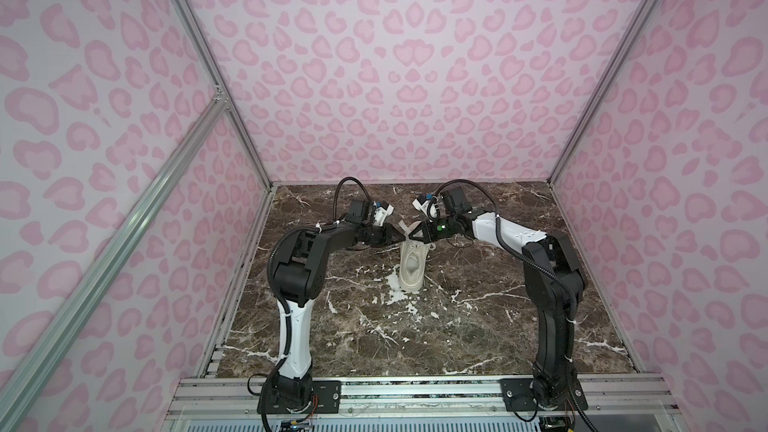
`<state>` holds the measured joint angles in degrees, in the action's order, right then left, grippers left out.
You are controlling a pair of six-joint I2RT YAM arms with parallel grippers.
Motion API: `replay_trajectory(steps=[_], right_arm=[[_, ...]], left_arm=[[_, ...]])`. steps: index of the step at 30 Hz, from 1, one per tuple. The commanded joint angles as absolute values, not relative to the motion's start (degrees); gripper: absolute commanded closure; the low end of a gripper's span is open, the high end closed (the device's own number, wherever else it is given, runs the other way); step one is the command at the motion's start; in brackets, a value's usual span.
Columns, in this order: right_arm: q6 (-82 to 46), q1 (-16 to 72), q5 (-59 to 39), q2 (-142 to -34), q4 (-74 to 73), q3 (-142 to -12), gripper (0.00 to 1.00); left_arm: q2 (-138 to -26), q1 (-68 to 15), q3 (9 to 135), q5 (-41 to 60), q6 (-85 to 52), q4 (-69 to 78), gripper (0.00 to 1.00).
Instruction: Tie the shoes
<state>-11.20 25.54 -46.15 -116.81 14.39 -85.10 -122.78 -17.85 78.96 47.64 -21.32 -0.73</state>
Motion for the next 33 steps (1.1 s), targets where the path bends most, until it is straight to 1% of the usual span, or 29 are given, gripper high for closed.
replay_trajectory(steps=[1,11,16,17,19,21,24,29,33], right_arm=[[-13.51,25.25,-51.00,-116.02,7.98,-82.35,0.96],[-9.40,24.97,-53.46,-117.49,12.68,-84.35,0.97],[-10.38,24.60,-52.19,-117.60,11.84,-84.06,0.97],[-10.69,24.61,-51.82,-117.45,11.35,-83.73,0.97],[-11.74,24.52,-50.96,-117.08,9.56,-82.45,0.97],[-12.34,24.44,-50.51,-116.73,8.33,-81.33,0.97],[-12.65,24.43,-50.20,-116.46,7.52,-80.41,0.97],[-12.90,24.48,-50.24,-116.41,6.97,-80.10,0.97],[-12.63,24.48,-50.19,-116.37,7.29,-80.37,0.98]], left_arm=[[-123.68,-17.84,81.04,48.82,-20.14,-2.39,0.80],[-126.60,-18.42,87.47,49.94,-18.96,-6.00,0.80],[-125.83,-18.44,86.52,49.23,-18.61,-6.50,0.79],[-125.04,-18.17,85.45,48.76,-18.67,-5.69,0.78],[-123.41,-17.25,82.81,47.44,-19.87,-3.57,0.67],[-122.10,-15.86,80.73,47.26,-21.51,-1.97,0.62],[-119.47,-14.39,77.46,46.38,-22.76,0.40,0.52],[-118.74,-13.96,75.59,46.96,-21.14,-2.15,0.51],[-119.38,-13.94,72.94,48.07,-22.95,0.21,0.51]])
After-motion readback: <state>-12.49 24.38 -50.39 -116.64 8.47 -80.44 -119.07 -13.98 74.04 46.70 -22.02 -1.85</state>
